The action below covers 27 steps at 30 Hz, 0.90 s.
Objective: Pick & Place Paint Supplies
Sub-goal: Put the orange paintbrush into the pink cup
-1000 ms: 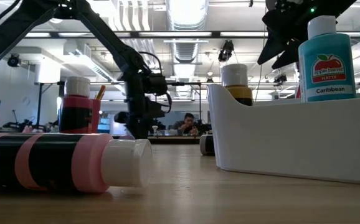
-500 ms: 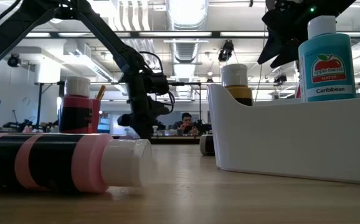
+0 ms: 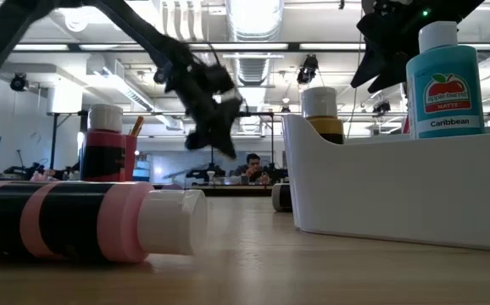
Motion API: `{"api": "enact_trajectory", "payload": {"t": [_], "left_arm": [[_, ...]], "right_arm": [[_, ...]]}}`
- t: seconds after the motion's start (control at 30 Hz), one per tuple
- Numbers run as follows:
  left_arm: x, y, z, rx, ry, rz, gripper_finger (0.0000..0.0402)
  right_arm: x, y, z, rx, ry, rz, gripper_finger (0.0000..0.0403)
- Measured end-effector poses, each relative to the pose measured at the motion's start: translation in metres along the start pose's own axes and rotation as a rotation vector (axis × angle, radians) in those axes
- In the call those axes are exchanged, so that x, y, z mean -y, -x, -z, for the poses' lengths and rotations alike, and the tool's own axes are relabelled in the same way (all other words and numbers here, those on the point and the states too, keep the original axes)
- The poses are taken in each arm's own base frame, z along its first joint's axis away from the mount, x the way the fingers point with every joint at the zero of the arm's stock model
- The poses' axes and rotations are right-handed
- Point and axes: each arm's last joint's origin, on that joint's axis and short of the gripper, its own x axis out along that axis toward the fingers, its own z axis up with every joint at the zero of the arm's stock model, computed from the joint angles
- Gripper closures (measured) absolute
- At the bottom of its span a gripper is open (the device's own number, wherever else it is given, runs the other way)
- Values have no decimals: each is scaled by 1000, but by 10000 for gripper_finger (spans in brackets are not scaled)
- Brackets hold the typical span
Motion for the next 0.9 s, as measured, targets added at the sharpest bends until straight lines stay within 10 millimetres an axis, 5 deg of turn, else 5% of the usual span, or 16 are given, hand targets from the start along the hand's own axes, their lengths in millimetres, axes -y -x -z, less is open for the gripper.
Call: {"api": "enact_trajectory", "payload": {"t": [0.23,0.4,0.63,0.9], "left_arm": [[55,82,-15,294,-261,87,401],[92,144,-5,506,-463,58,401],[97,197,46,785,-522,-68,401],[80,215,122,1158,-498,-177,401]], "right_arm": [[0,0,0,0,0,0,124],[0,0,0,0,-1,-1,114],[0,0,0,-3,-2,-4,105],[0,0,0,-14,0,-16,115]]}}
